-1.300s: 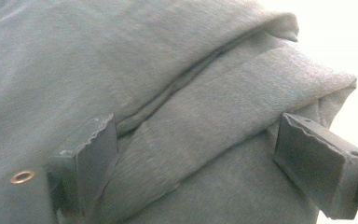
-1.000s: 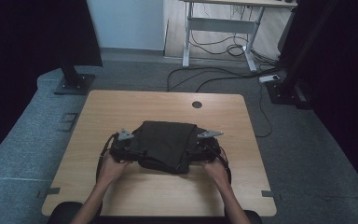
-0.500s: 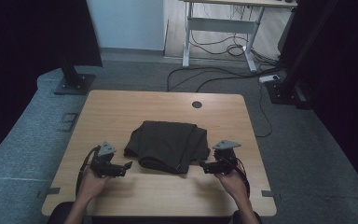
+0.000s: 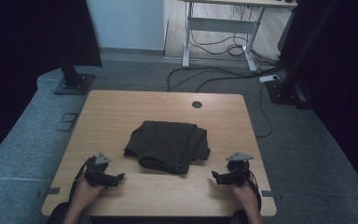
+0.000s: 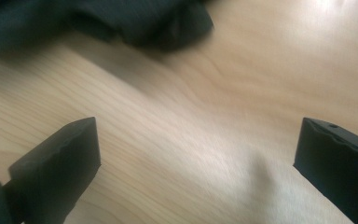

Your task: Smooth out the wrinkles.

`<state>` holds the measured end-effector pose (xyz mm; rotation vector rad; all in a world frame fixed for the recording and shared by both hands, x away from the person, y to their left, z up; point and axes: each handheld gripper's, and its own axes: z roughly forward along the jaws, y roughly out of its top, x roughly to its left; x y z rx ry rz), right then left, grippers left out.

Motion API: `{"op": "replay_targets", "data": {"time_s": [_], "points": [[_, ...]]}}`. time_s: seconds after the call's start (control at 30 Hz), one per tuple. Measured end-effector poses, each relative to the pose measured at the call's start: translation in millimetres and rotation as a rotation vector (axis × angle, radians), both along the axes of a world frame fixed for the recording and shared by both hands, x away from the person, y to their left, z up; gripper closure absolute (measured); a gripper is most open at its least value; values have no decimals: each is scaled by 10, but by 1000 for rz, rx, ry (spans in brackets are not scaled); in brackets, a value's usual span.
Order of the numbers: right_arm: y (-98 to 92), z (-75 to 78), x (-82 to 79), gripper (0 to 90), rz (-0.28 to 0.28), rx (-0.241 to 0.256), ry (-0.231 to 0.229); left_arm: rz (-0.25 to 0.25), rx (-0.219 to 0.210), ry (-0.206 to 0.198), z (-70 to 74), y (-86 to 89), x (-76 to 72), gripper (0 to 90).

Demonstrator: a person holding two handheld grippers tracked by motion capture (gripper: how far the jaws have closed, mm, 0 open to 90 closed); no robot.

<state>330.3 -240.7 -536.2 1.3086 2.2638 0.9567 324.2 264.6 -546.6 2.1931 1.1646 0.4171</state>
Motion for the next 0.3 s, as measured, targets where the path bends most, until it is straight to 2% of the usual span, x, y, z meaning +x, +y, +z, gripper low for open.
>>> {"op": "replay_targets", "data": {"time_s": [0.1, 0.17, 0.3], "points": [[-53, -120, 12, 0, -14, -4, 28, -7, -5, -10, -11, -3, 1, 0], [-67, -180, 6, 0, -21, -29, 5, -8, -5, -10, -13, -3, 0, 0], [-72, -200, 16, 0, -39, -15, -15, -4, -4, -11, -14, -8, 4, 0]]}}
